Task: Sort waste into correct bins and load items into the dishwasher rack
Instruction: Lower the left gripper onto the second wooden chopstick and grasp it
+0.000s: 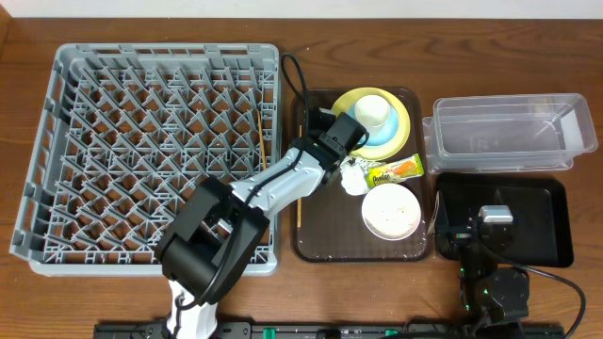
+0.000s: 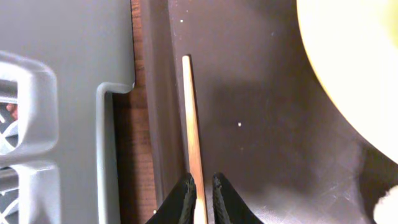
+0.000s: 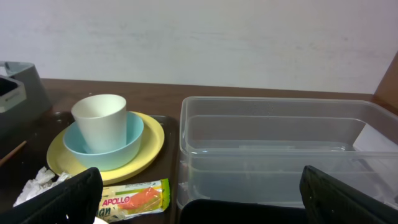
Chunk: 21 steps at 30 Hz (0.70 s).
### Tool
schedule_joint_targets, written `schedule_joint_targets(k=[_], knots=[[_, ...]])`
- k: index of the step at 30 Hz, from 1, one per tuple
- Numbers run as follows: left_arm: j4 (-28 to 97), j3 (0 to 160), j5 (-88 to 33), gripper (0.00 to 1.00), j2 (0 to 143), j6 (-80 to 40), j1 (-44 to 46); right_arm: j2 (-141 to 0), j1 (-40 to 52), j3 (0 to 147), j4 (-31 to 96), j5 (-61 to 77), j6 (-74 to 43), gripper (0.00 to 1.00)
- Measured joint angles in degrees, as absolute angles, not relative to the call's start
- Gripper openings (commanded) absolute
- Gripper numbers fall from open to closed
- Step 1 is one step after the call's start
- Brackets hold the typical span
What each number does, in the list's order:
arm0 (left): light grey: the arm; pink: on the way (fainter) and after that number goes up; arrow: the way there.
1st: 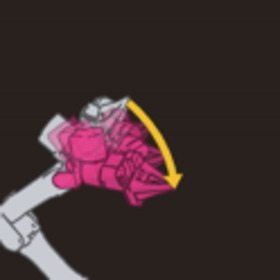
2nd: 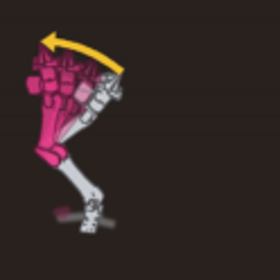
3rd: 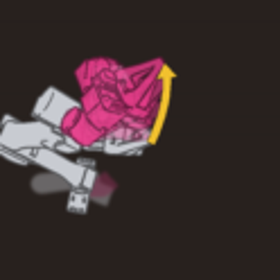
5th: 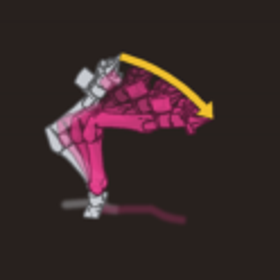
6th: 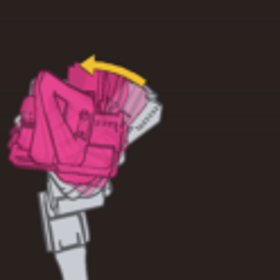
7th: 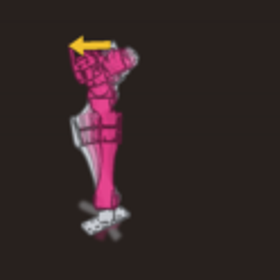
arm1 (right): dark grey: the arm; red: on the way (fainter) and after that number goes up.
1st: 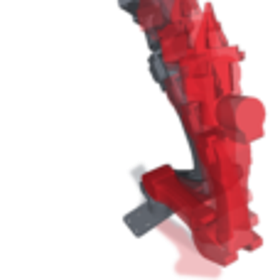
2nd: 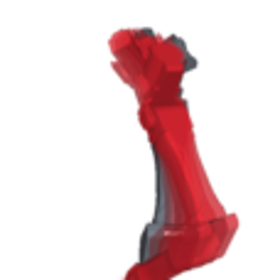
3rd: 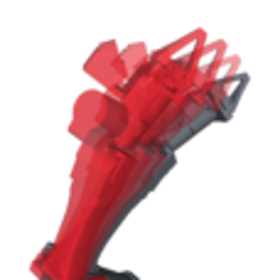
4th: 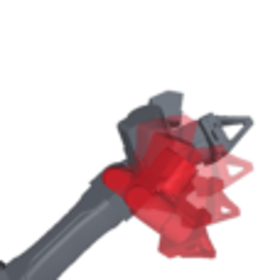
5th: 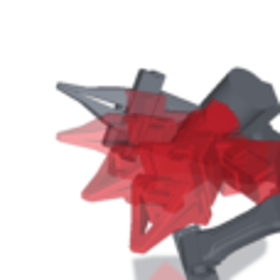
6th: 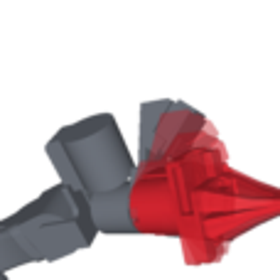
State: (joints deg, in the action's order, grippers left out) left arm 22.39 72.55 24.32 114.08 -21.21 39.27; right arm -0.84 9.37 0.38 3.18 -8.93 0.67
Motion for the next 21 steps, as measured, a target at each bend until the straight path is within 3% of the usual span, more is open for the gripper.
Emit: schedule_joint_targets(k=[21], knots=[[22.02, 72.55, 23.62, 0.17, 115.0, -21.23, 36.16, -0.84, 9.37, 0.38, 3.2, -8.93, 0.67, 0.99]])
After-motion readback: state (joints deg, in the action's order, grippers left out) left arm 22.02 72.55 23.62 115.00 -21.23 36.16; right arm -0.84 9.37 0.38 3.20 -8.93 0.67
